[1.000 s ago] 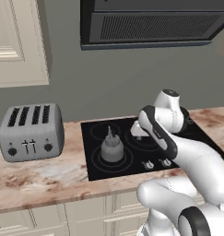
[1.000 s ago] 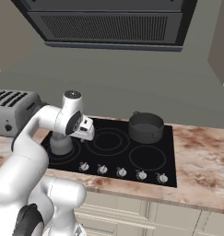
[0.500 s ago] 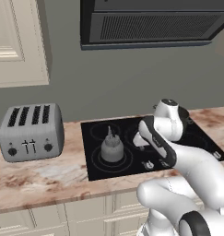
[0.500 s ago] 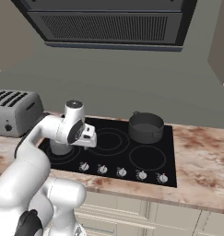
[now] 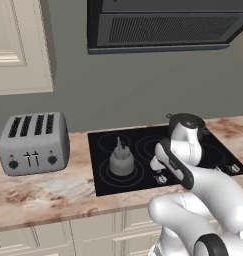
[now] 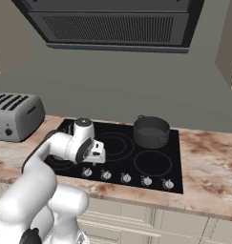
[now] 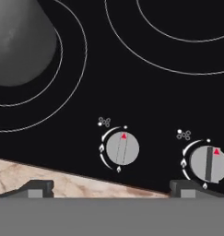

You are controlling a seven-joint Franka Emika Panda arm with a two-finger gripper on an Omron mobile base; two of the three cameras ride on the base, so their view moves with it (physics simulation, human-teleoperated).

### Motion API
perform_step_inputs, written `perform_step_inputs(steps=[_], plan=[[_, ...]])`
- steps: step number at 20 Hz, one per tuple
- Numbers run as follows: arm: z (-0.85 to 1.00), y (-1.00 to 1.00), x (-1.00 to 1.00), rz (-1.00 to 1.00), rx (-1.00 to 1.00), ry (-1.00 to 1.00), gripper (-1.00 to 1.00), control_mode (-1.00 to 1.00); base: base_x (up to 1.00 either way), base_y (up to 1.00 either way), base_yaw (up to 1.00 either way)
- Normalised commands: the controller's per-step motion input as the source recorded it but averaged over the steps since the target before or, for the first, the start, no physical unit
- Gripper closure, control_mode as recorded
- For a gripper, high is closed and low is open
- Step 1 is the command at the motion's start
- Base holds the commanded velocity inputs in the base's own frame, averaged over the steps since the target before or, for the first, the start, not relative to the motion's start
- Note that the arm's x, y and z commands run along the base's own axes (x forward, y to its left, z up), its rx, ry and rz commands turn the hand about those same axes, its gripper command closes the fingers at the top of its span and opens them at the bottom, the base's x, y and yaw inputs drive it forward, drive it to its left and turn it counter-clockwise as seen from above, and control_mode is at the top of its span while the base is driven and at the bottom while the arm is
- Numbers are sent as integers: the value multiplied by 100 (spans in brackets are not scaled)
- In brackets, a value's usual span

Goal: Pick the kettle from the counter and place it on a stove burner. Then turn the burner on.

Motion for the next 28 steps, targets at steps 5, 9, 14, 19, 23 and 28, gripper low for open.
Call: perform_step_inputs(steps=[5,9,14,19,23,28], plan=[[-32,-17,0,0,0,0,-100,-100,0,0,0],[-16,-5,0,0,-1,0,-100,-100,0,0,0],[-17,0,6,0,-2,0,-100,-100,0,0,0],[-20,0,21,0,-1,0,-100,-100,0,0,0],[-9,0,22,0,0,0,-100,-100,0,0,0],[-6,5,4,0,0,0,-100,-100,0,0,0]])
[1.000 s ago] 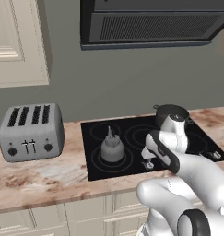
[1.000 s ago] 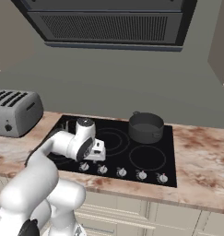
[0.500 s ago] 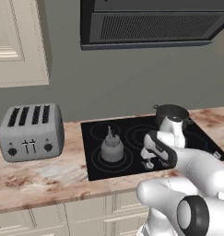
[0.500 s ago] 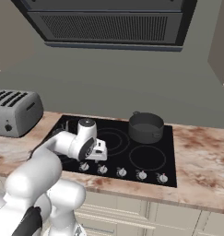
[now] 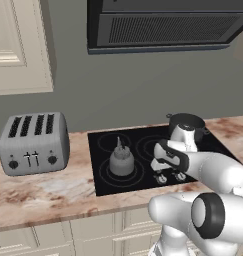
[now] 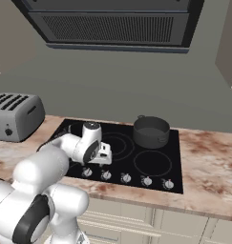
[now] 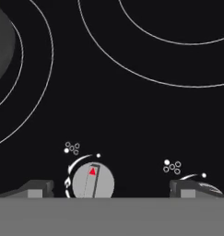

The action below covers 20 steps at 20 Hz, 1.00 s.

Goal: Pick the kettle from the counter and place it on a stove burner. Then turn the burner on.

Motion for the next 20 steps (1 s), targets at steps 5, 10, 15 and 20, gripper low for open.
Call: perform_step_inputs(steps=[5,10,15,20], plan=[[-8,19,0,0,0,2,-100,-100,0,0,0],[-13,12,0,0,0,4,-100,-100,0,0,0],[-2,0,0,0,0,0,-100,-100,0,0,0],[-21,0,0,0,0,0,-100,-100,0,0,0]])
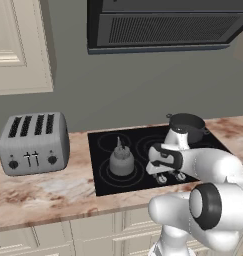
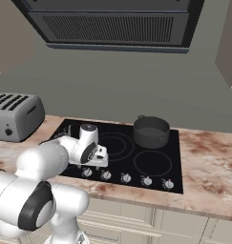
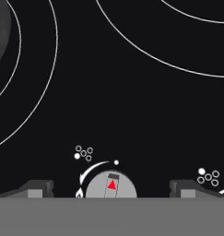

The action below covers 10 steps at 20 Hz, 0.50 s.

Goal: Pick the kettle from the counter and place it on a stove burner. Then turn the burner on.

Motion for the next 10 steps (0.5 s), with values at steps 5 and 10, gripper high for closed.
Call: perform_step_inputs(steps=[5,10], plan=[[-27,0,0,0,0,1,-100,-100,0,0,0],[-13,0,0,0,0,0,-100,-100,0,0,0]])
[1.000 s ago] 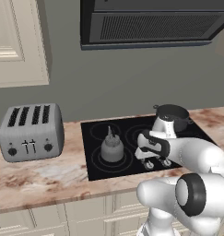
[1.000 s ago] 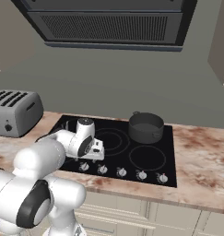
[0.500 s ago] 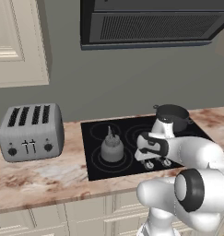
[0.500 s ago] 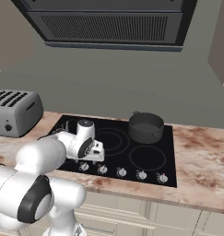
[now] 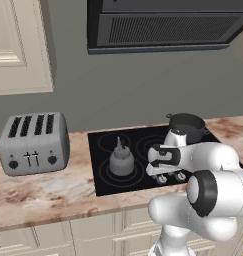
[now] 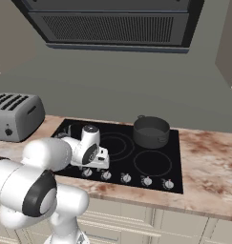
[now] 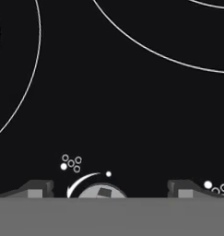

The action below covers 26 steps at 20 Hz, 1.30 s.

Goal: Pick the kettle from the counter and place it on a stove burner. Then turn the burner on.

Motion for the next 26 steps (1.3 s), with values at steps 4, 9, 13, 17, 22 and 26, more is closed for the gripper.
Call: perform_step_inputs(steps=[4,9,13,17,22,26], plan=[[-2,0,0,0,0,0,-100,-100,0,0,0],[0,0,-17,0,0,0,-100,-100,0,0,0],[0,0,-9,0,0,0,-100,-100,0,0,0],[-2,0,-14,0,0,0,-100,-100,0,0,0],[-14,2,0,0,-1,3,-100,-100,0,0,0],[-37,8,0,0,-5,7,100,-100,0,0,0]])
